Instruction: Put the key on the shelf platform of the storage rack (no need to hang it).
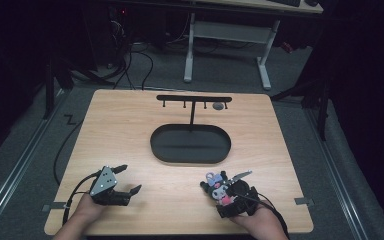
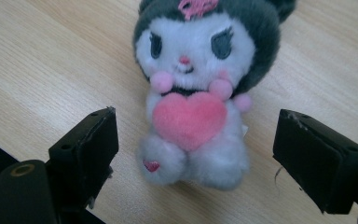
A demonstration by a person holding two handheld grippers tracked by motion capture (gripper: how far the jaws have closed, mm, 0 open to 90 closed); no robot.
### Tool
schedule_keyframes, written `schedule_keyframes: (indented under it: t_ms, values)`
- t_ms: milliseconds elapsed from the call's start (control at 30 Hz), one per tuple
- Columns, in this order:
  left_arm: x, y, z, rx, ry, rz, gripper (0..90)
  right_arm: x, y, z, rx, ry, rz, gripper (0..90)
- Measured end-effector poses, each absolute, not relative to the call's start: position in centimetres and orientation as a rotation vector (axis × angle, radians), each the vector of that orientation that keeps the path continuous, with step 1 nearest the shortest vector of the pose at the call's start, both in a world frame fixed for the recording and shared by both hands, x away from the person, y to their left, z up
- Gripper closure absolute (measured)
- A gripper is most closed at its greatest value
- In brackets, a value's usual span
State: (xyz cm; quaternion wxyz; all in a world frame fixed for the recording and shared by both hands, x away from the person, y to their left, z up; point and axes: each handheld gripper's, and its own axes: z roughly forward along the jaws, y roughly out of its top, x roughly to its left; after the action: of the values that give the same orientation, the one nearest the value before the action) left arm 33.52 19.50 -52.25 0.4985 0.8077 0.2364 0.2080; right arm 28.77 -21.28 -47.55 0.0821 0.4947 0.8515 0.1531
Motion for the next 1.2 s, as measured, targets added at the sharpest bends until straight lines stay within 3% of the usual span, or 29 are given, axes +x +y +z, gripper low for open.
schedule_keyframes:
  t_ms: [300, 633, 967, 1200]
  values:
    - [33.5, 19.5, -52.3, 1.955, 0.572, 0.504, 15.4, 28.4, -21.2, -48.4, 1.467, 2.535, 0.444, 15.6]
    - [33.5, 19.5, -52.3, 1.955, 0.573, 0.503, 15.4, 28.2, -21.2, -49.1, 1.478, 2.51, 0.437, 24.2]
    - [33.5, 19.5, -52.3, 1.956, 0.572, 0.504, 15.4, 28.1, -21.5, -48.8, 1.481, 2.49, 0.453, 44.4]
    - [33.5, 19.5, -52.3, 1.955, 0.573, 0.503, 15.4, 28.0, -21.4, -48.5, 1.468, 2.479, 0.451, 46.9]
